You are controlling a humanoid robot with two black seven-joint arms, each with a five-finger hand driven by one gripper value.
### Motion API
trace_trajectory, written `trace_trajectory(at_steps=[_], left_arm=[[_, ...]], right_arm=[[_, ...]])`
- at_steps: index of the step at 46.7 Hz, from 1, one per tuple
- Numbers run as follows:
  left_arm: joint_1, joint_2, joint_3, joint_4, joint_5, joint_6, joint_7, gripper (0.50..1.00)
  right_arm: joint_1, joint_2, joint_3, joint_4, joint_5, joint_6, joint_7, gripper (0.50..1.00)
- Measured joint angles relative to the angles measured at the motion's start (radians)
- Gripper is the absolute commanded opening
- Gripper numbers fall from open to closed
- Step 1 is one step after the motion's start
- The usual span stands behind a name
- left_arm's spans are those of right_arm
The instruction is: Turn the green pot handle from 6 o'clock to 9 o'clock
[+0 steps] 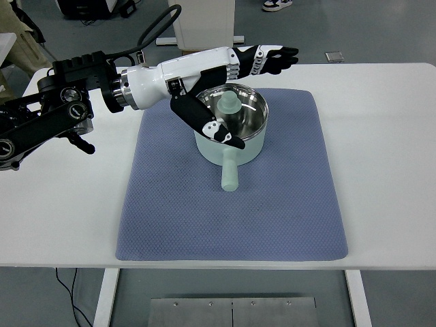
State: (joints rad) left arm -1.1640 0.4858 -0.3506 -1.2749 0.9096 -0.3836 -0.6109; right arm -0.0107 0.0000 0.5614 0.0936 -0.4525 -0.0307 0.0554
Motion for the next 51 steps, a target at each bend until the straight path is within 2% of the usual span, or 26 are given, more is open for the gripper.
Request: trace_trajectory(at_steps=[51], left_arm=[[-0.046, -0.063, 0.106, 0.01, 0.39, 0.0, 0.0, 1.0]], right_arm=[[0.0, 0.0, 0.0, 0.0, 0.0, 0.0, 0.0, 1.0]])
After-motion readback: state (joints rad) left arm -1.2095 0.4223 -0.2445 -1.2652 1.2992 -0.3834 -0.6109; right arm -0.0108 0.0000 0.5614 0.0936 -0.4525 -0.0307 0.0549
